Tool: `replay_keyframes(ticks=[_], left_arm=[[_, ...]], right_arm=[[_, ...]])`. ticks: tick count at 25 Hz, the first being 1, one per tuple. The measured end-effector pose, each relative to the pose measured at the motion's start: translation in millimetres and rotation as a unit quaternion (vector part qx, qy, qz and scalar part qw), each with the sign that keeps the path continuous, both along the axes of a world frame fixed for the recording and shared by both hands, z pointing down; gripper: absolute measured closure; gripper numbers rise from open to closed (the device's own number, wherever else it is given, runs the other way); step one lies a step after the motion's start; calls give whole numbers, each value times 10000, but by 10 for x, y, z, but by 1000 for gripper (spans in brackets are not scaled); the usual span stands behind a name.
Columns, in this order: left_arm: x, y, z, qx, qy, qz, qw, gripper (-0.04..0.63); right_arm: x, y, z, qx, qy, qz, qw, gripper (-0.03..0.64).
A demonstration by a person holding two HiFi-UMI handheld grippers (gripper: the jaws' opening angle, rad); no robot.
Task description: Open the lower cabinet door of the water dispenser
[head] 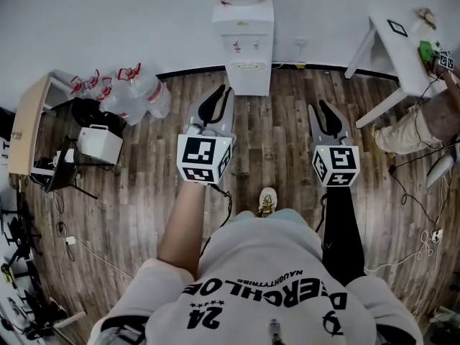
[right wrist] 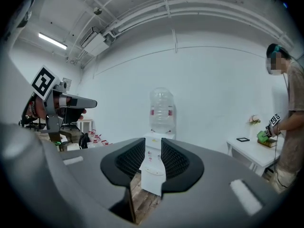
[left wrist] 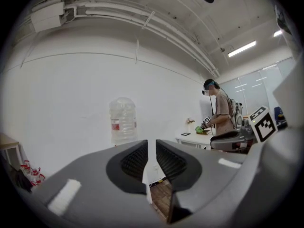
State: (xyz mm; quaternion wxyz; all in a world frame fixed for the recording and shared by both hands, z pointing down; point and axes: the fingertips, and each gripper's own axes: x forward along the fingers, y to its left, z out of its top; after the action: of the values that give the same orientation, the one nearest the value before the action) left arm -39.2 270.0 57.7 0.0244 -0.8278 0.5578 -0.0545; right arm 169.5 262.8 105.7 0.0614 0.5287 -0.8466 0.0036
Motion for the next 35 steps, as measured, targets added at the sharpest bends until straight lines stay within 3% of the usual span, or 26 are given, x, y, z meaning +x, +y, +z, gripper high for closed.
replay_keyframes(ticks=[17,35], left_arm=[[15,-664,19,19,-49,-262,9996,541],[-135,-957,14,50,72,-457,9989,541]], right_arm=[[45,-794,-2,72,35,-322,9994,532],[-95,-1137,18,141,9,-521,9985,528]])
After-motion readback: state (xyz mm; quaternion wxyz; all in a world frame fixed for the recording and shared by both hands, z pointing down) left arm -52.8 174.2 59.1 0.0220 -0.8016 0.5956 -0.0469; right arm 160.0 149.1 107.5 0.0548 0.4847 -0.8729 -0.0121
